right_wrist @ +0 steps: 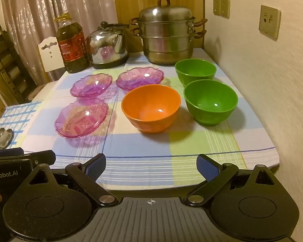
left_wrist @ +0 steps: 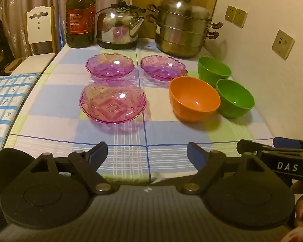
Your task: Organize plates and bowls
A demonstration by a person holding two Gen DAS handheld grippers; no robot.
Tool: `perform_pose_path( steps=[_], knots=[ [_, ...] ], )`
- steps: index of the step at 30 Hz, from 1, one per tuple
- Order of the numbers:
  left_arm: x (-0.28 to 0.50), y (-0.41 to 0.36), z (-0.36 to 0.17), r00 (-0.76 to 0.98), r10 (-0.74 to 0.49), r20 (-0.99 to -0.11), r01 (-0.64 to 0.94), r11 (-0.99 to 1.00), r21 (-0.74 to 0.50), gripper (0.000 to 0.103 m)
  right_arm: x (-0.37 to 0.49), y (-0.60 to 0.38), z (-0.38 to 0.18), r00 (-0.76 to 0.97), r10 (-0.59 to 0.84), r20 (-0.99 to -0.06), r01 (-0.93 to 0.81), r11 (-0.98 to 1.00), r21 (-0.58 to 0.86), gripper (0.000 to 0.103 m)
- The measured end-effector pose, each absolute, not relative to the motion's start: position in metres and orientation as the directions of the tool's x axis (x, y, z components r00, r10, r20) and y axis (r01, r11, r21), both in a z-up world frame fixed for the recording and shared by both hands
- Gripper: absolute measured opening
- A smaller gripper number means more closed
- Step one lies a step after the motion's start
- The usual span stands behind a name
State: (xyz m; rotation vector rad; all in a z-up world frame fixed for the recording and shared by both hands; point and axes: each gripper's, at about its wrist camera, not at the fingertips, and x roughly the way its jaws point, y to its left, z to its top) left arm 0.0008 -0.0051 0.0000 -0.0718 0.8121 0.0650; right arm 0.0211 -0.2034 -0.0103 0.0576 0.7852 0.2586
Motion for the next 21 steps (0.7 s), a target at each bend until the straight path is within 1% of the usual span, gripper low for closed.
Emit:
perform_pose_path(
  steps=[1, 2, 3, 21],
  knots=[
    [0.001, -0.008, 0.0, 0.687, 0.043, -0.726, -0.089, 0.996, -0.025, 0.084, 0.021, -0.203, -0.01, 0.681, 0.249, -0.688, -0.208, 0.967, 0.144, 0.096],
    [0.001, -0.004, 0.001, 0.688, -0.006, -0.726, -0.082, 0.993, -0.086, 0.084, 0.021, -0.203, -0.011, 0.681, 0.25, -0.688, -0.208, 0.967, 0.147, 0.096],
    [0.002, -0.003, 0.001, 0.686, -0.02, -0.728, -0.079, 0.992, -0.101, 0.084, 0.021, -0.203, -0.011, 0.681, 0.251, -0.688, -0.208, 0.967, 0.148, 0.096],
    [0.0, 0.005, -0.007, 0.682, -0.026, -0.731, -0.084, 0.99, -0.113, 0.084, 0.022, -0.201, -0.015, 0.676, 0.245, -0.694, -0.209, 0.968, 0.139, 0.096]
  ],
)
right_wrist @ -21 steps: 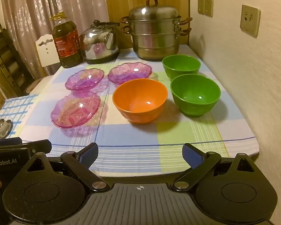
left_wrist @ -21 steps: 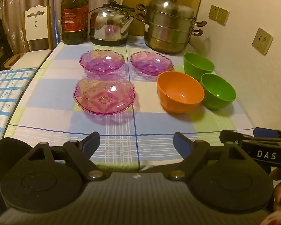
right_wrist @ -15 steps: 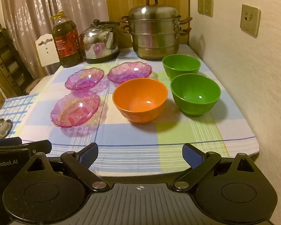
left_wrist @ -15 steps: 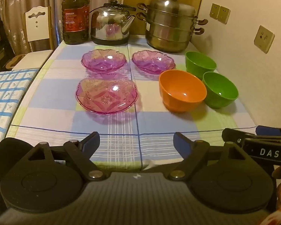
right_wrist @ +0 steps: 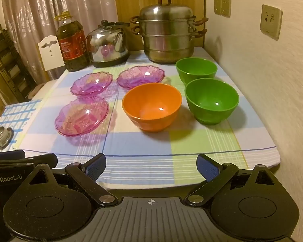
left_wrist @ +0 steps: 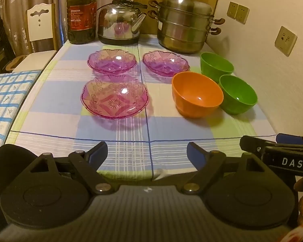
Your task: Organize plates and bowls
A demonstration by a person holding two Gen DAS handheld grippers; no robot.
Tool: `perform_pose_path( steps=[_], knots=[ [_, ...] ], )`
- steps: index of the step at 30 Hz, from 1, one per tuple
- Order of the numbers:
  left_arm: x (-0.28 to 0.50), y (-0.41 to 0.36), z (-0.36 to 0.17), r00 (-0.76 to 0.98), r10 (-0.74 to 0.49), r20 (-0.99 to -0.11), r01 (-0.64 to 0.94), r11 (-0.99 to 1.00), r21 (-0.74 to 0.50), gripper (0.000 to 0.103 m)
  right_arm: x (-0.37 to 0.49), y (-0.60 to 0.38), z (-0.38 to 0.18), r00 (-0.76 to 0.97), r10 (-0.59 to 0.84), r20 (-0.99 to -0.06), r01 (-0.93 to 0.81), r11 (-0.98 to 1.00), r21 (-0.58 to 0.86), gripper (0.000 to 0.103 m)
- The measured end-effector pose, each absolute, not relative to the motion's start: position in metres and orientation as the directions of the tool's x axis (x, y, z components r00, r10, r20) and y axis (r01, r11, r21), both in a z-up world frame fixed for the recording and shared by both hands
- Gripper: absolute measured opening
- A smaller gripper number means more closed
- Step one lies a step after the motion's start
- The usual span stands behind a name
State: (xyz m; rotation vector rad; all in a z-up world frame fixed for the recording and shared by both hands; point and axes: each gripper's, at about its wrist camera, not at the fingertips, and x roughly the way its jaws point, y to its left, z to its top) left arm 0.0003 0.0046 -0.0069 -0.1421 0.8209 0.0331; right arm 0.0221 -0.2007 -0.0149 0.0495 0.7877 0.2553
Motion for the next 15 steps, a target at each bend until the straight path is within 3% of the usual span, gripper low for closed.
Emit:
perform_pose_path(
  steps=[15],
  knots=[
    [-0.0005, 0.0046, -0.0067, 0.681, -0.024, -0.732, -0.085, 0.99, -0.112, 0.084, 0.0214, -0.2017, -0.0132, 0.674, 0.248, -0.696, -0.209, 0.967, 0.142, 0.096]
  ],
)
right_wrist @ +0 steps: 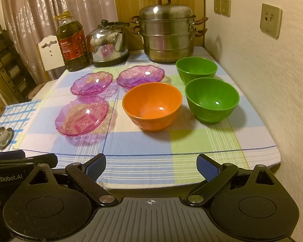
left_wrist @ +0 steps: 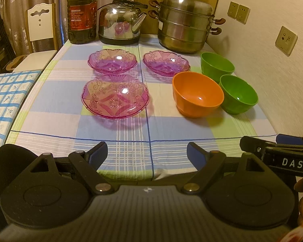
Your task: Organize plates and bowls
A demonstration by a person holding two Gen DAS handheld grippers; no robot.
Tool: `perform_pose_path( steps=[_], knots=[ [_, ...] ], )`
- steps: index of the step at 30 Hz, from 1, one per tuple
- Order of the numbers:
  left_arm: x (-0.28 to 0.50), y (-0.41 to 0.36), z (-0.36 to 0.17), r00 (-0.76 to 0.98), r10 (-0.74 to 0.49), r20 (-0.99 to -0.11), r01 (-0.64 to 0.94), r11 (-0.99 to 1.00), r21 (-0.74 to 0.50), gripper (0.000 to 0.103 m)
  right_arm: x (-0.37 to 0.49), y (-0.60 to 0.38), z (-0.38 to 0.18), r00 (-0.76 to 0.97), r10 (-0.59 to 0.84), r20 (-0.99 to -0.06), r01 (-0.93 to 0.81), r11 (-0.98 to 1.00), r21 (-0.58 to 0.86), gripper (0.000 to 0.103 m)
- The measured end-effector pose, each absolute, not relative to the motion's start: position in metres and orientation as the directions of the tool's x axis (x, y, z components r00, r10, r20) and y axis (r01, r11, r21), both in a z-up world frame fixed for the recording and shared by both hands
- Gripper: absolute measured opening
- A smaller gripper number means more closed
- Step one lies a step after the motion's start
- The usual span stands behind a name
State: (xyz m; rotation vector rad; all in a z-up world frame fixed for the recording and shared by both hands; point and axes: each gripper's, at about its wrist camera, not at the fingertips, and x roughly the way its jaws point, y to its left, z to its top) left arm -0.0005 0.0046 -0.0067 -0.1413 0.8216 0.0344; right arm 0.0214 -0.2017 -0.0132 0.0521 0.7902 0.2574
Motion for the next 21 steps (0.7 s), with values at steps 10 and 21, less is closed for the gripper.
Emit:
perform_pose_path(
  steps=[10, 21],
  knots=[
    [-0.0008, 0.0051, -0.0068, 0.681, -0.025, -0.732, -0.084, 0.99, -0.112, 0.084, 0.0213, -0.2017, -0.0131, 0.674, 0.248, -0.696, -0.208, 0.968, 0.143, 0.096],
    [-0.0005, 0.0046, -0.0066, 0.681, -0.023, -0.732, -0.085, 0.99, -0.111, 0.084, 0.0219, -0.2015, -0.0117, 0.675, 0.25, -0.694, -0.21, 0.967, 0.143, 0.096]
  ],
)
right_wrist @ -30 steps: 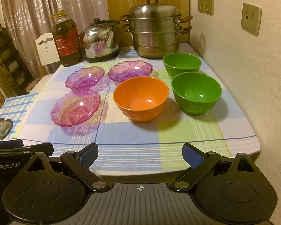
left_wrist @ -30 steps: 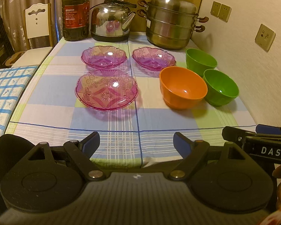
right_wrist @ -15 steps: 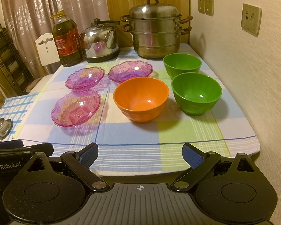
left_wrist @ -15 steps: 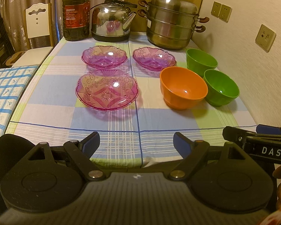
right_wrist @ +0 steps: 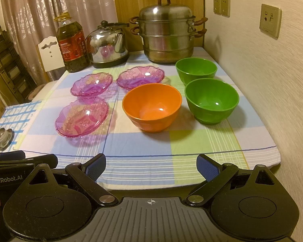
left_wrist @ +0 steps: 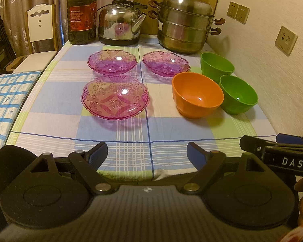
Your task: Organize plates and bowls
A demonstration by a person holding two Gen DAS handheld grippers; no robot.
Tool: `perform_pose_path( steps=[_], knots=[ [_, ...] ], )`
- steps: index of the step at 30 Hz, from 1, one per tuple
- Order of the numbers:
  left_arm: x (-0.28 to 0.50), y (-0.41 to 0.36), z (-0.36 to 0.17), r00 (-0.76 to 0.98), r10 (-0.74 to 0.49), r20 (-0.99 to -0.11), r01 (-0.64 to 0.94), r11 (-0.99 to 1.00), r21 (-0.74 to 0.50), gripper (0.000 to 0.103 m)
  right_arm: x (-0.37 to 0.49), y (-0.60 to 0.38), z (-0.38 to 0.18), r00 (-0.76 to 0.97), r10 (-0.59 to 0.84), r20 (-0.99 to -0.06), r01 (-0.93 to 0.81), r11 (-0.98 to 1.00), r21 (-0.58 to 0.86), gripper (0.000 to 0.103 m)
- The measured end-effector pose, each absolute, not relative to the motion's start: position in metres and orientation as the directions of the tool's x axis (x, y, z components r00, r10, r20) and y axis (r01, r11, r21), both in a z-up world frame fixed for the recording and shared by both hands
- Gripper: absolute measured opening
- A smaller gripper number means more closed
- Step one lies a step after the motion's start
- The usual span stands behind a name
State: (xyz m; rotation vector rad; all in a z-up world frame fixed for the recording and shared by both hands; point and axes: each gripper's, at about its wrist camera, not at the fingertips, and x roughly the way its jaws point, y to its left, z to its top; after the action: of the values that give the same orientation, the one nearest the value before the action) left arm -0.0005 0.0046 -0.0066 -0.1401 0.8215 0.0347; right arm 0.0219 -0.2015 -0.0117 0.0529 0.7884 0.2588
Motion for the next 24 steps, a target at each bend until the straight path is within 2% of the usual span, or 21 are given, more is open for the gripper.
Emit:
perform_pose_path(
  steps=[24],
  knots=[
    [0.0007, 0.0029, -0.0031, 0.682, -0.025, -0.731, -0.081, 0.991, -0.11, 0.084, 0.0226, -0.1997, -0.009, 0.676, 0.25, -0.693, -0.212, 0.967, 0.142, 0.096]
  ],
)
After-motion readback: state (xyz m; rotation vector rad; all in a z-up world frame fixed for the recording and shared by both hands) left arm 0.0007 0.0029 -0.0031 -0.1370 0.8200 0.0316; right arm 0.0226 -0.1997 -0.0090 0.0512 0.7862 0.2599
